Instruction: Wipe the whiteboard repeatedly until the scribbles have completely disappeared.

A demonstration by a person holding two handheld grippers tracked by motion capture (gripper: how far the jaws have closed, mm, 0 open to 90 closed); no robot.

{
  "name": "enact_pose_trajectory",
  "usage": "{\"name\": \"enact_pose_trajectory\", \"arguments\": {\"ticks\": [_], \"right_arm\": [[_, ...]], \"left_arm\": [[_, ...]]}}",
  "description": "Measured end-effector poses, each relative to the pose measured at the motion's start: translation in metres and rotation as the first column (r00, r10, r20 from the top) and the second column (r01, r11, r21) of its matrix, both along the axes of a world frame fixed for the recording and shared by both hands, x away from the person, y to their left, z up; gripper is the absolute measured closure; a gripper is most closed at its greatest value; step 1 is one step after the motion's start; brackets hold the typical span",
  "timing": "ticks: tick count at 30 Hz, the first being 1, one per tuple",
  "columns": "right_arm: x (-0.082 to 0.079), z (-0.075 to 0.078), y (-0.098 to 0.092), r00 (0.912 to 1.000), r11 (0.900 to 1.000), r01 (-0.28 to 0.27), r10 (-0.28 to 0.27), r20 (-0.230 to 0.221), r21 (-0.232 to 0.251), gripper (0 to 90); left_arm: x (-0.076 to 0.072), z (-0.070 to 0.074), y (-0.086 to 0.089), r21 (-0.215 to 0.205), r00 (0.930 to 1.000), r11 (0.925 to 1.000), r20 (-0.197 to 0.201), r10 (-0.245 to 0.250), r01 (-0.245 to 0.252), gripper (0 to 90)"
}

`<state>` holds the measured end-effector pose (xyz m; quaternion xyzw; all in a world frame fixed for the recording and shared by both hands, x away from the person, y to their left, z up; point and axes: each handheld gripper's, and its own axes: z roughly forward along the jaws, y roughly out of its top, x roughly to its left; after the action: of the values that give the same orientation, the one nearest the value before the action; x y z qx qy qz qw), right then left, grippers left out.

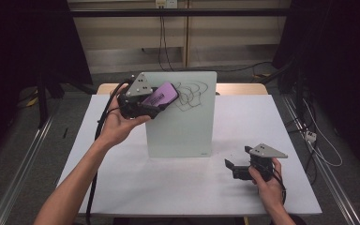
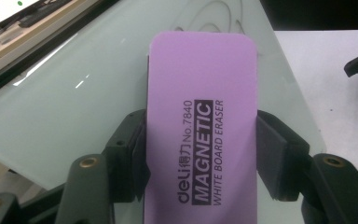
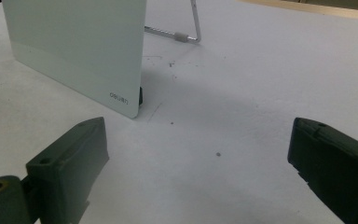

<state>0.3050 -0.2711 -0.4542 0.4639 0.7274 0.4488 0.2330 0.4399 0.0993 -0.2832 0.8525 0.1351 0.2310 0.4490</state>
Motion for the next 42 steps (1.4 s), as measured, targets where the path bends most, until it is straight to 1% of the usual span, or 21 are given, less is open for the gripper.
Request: {"name": "enact_pose_trajectory", "arguments": {"ticks": [2,3,4,6,10,13,15,16,17,19,21,22,23,29,30,31,34,37,38,40,42], "right_arm": [[0.0,0.0,0.0,1.0,1.0,0.0,0.0,0.002,-0.001,5.2],[0.0,0.0,0.0,1.0,1.0,0.0,0.0,0.002,-0.001,5.2],[0.0,0.0,0.0,1.0,1.0,0.0,0.0,0.001,-0.001,5.2],[0.0,0.0,0.0,1.0,1.0,-0.001,0.001,0.001,-0.001,5.2],[0.0,0.0,0.001,1.0,1.0,-0.001,0.001,0.001,-0.001,5.2],[0.0,0.0,0.001,1.0,1.0,-0.001,0.001,0.0,-0.001,5.2],[0.0,0.0,0.001,1.0,1.0,0.0,0.0,0.001,-0.001,5.2],[0.0,0.0,0.0,1.0,1.0,-0.001,0.001,0.0,-0.001,5.2],[0.0,0.0,0.001,1.0,1.0,-0.001,0.001,0.001,-0.002,5.2],[0.0,0.0,0.0,1.0,1.0,-0.001,0.001,0.002,-0.003,5.2],[0.0,0.0,0.0,1.0,1.0,-0.002,0.002,0.001,-0.003,5.2],[0.0,0.0,0.0,1.0,1.0,-0.001,0.001,0.001,-0.003,5.2],[0.0,0.0,0.0,1.0,1.0,0.0,0.0,0.001,-0.003,5.2],[0.0,0.0,-0.001,1.0,1.0,0.002,-0.001,0.003,-0.003,5.2],[0.0,0.0,-0.001,1.0,1.0,0.001,-0.001,0.003,-0.002,5.2],[0.0,0.0,-0.001,1.0,1.0,0.001,-0.001,0.002,-0.002,5.2],[0.0,0.0,-0.001,1.0,1.0,0.001,-0.001,0.003,-0.002,5.2],[0.0,0.0,-0.001,1.0,1.0,0.001,-0.001,0.003,-0.003,5.2],[0.0,0.0,-0.001,1.0,1.0,0.001,-0.001,0.004,-0.003,5.2],[0.0,0.0,-0.001,1.0,1.0,0.002,-0.002,0.004,-0.003,5.2],[0.0,0.0,-0.001,1.0,1.0,0.001,-0.001,0.003,-0.004,5.2]], "left_arm": [[-0.001,-0.003,0.0,0.001,1.0,1.0,-0.002,-0.004,0.004,41.0],[-0.001,-0.005,-0.001,0.002,0.9999,1.0,-0.013,-0.007,0.007,41.0],[-0.002,-0.006,-0.001,0.01,0.9999,0.9999,-0.014,-0.008,0.009,41.0],[-0.004,-0.01,-0.003,0.011,0.9998,0.9999,-0.015,-0.009,0.009,40.9],[-0.008,-0.019,-0.006,0.036,0.9994,0.9991,-0.026,-0.021,0.022,41.0],[-0.01,-0.025,-0.007,0.047,0.9991,0.9985,-0.032,-0.027,0.029,40.9],[-0.011,-0.026,-0.008,0.045,0.999,0.9985,-0.034,-0.028,0.03,40.9],[-0.01,-0.026,-0.008,0.046,0.9991,0.9986,-0.032,-0.027,0.028,40.9],[-0.01,-0.025,-0.008,0.053,0.9987,0.9981,-0.04,-0.03,0.033,41.0],[-0.009,-0.024,-0.007,0.047,0.9985,0.9983,-0.045,-0.033,0.035,41.0],[-0.008,-0.021,-0.007,0.04,0.9988,0.9987,-0.04,-0.028,0.03,41.0],[-0.007,-0.019,-0.006,0.039,0.9989,0.9989,-0.039,-0.026,0.027,41.0],[-0.006,-0.017,-0.006,0.025,0.9991,0.9994,-0.035,-0.022,0.023,41.0],[0.0,0.0,0.0,0.006,0.9999,1.0,-0.013,0.004,-0.004,41.0],[0.001,0.003,0.002,0.002,0.9999,1.0,-0.015,0.009,-0.009,41.0],[0.002,0.004,0.003,-0.013,0.9998,0.9998,-0.01,0.016,-0.016,41.0],[0.005,0.011,0.009,-0.032,0.9996,0.9991,-0.009,0.026,-0.026,41.0],[0.007,0.016,0.016,-0.061,0.9989,0.9971,0.007,0.047,-0.046,41.0],[0.008,0.016,0.018,-0.074,0.9988,0.9961,-0.001,0.048,-0.048,41.0],[0.008,0.015,0.02,-0.071,0.9989,0.9964,0.006,0.047,-0.047,41.0],[0.006,0.014,0.018,-0.057,0.9989,0.9973,0.005,0.046,-0.046,41.0]]}}
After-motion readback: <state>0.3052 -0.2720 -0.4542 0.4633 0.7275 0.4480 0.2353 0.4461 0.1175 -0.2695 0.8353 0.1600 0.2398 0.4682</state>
